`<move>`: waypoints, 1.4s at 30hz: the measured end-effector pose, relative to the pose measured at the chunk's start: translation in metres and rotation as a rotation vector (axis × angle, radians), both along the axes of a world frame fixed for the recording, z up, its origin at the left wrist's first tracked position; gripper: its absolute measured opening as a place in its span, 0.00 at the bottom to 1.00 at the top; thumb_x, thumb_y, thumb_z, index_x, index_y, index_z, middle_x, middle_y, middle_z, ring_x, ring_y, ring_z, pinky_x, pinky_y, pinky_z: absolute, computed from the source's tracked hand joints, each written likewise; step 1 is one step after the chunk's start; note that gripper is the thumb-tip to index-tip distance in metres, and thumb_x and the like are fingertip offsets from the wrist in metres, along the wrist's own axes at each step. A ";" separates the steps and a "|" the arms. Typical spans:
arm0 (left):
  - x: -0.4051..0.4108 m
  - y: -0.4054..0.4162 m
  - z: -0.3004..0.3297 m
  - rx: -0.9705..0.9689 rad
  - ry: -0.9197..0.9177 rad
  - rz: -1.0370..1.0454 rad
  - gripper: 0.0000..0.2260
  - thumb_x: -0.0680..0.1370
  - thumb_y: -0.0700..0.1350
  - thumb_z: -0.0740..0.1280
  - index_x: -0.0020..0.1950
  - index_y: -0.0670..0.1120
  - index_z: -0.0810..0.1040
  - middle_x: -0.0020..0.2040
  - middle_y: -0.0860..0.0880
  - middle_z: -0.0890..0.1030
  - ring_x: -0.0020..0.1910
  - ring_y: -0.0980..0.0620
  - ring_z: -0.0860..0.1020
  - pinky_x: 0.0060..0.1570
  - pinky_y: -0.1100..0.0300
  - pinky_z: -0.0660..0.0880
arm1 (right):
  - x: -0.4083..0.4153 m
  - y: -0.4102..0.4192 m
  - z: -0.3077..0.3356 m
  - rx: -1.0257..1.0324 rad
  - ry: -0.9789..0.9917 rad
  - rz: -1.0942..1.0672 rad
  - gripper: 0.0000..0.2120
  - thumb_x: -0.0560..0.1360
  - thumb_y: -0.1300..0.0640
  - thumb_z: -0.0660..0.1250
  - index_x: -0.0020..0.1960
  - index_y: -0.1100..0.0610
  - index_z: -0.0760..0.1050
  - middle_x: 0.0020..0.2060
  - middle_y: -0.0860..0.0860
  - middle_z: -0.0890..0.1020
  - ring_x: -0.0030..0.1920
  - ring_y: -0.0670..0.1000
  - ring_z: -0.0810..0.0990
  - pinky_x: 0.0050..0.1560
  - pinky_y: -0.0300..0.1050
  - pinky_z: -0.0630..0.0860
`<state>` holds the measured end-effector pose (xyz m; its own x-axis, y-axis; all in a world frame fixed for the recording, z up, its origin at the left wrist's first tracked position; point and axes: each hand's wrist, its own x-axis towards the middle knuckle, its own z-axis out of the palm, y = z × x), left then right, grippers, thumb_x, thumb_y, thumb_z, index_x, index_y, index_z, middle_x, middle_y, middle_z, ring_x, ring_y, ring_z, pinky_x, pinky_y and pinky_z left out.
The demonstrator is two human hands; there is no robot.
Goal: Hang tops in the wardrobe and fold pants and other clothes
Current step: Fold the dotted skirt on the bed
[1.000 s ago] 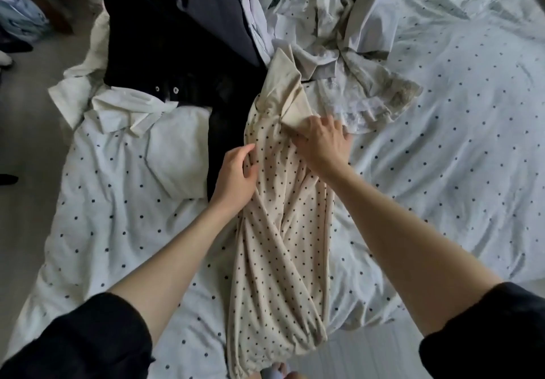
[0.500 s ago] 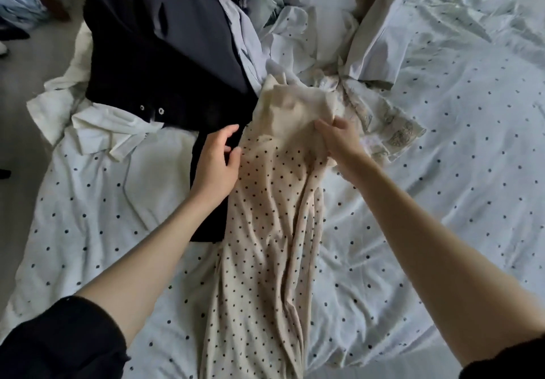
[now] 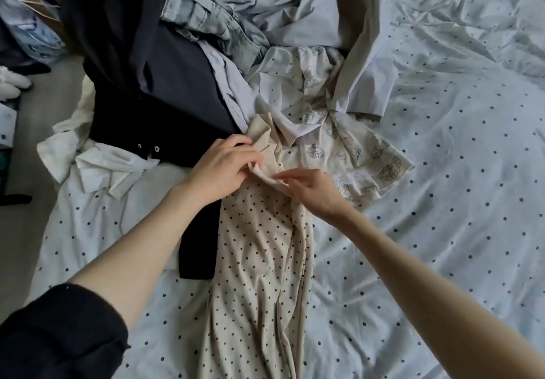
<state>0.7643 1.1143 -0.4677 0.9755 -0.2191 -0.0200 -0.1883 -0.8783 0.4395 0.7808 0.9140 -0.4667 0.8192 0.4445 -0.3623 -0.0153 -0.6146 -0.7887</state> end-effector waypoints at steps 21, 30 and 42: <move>-0.001 0.024 0.035 -0.055 -0.304 0.294 0.07 0.73 0.35 0.61 0.46 0.40 0.78 0.40 0.48 0.78 0.43 0.46 0.74 0.43 0.55 0.64 | 0.080 0.027 0.004 -0.012 -0.030 -0.626 0.08 0.75 0.57 0.63 0.43 0.58 0.80 0.30 0.48 0.77 0.31 0.48 0.75 0.37 0.43 0.74; 0.013 0.017 0.033 -0.070 -0.242 0.301 0.08 0.73 0.34 0.61 0.46 0.38 0.79 0.43 0.43 0.79 0.43 0.40 0.75 0.46 0.46 0.72 | 0.060 0.036 0.010 -0.115 -0.269 -0.292 0.09 0.78 0.55 0.61 0.51 0.58 0.78 0.45 0.57 0.83 0.44 0.56 0.80 0.47 0.50 0.77; -0.005 0.065 0.026 -0.116 -0.106 0.347 0.09 0.75 0.30 0.63 0.49 0.40 0.80 0.45 0.48 0.77 0.45 0.55 0.69 0.46 0.65 0.65 | 0.074 0.098 0.002 -0.290 -0.375 0.295 0.13 0.76 0.57 0.59 0.58 0.50 0.76 0.48 0.55 0.82 0.49 0.59 0.79 0.42 0.46 0.71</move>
<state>0.7596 1.1790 -0.4417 0.9874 0.1298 0.0910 0.0616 -0.8432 0.5341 0.8545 1.0115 -0.4652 0.7715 0.6000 -0.2117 0.4394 -0.7431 -0.5046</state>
